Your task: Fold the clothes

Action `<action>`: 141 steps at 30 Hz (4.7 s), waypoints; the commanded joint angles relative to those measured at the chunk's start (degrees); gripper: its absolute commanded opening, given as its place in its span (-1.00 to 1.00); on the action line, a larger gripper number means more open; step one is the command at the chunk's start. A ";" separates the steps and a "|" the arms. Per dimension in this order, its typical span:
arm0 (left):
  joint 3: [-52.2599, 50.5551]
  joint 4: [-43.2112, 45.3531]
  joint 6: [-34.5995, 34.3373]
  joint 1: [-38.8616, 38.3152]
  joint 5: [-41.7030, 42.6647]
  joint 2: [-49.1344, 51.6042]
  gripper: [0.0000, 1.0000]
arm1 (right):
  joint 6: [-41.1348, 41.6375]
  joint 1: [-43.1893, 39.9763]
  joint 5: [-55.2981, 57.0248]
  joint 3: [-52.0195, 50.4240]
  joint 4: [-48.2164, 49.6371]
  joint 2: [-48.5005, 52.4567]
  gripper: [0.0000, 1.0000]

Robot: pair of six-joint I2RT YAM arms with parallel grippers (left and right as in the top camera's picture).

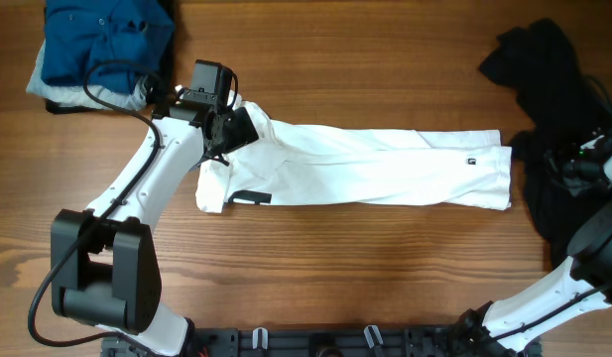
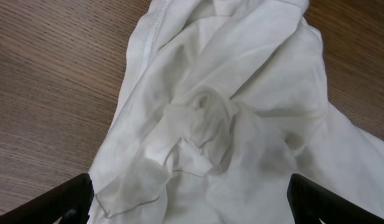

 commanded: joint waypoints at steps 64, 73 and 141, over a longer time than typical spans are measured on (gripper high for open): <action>0.76 -0.70 3.28 0.96 2.71 -0.76 1.00 | -16.15 25.46 -2.93 18.21 -36.61 -4.79 -0.92; 0.76 -0.46 3.28 3.19 2.71 -0.76 1.00 | -5.53 47.74 -1.38 15.30 -29.00 -4.72 -0.91; 0.46 0.44 36.00 4.50 14.38 13.99 0.72 | -12.20 48.94 0.39 19.87 -29.94 -12.70 0.99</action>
